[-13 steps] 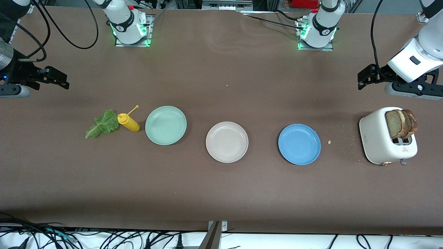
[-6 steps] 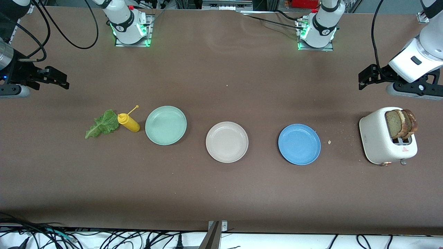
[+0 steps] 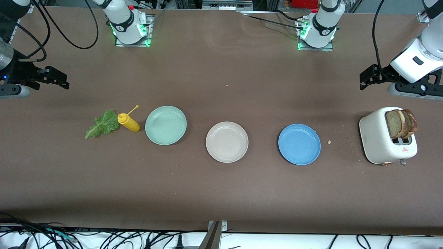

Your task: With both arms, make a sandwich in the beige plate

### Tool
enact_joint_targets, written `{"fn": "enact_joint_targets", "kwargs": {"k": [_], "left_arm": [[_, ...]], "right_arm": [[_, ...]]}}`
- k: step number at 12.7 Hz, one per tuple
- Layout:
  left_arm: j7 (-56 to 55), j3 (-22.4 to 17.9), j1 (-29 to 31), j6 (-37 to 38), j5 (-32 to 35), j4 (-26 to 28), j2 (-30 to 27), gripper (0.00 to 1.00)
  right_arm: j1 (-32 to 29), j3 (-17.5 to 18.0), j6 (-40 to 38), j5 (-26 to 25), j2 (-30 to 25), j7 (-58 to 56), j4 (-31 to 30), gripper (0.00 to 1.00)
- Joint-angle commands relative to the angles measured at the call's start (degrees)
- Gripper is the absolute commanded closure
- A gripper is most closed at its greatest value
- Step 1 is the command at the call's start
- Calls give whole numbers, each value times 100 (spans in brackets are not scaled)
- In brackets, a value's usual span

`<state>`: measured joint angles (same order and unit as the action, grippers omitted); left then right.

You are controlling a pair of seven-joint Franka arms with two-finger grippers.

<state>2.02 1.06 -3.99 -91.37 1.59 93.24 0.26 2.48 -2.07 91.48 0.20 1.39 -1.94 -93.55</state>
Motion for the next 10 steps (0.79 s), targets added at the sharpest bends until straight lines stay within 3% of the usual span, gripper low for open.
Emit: {"fn": "enact_joint_targets", "kwargs": {"k": [1,10], "left_arm": [[9,-10,3,32,104,27,-53,0],[35,-10,73,32,104,27,-53,0]], "right_arm": [[-2,-4,-96,6,37,62,109,0],[7,-4,-96,6,37,62,109,0]]}}
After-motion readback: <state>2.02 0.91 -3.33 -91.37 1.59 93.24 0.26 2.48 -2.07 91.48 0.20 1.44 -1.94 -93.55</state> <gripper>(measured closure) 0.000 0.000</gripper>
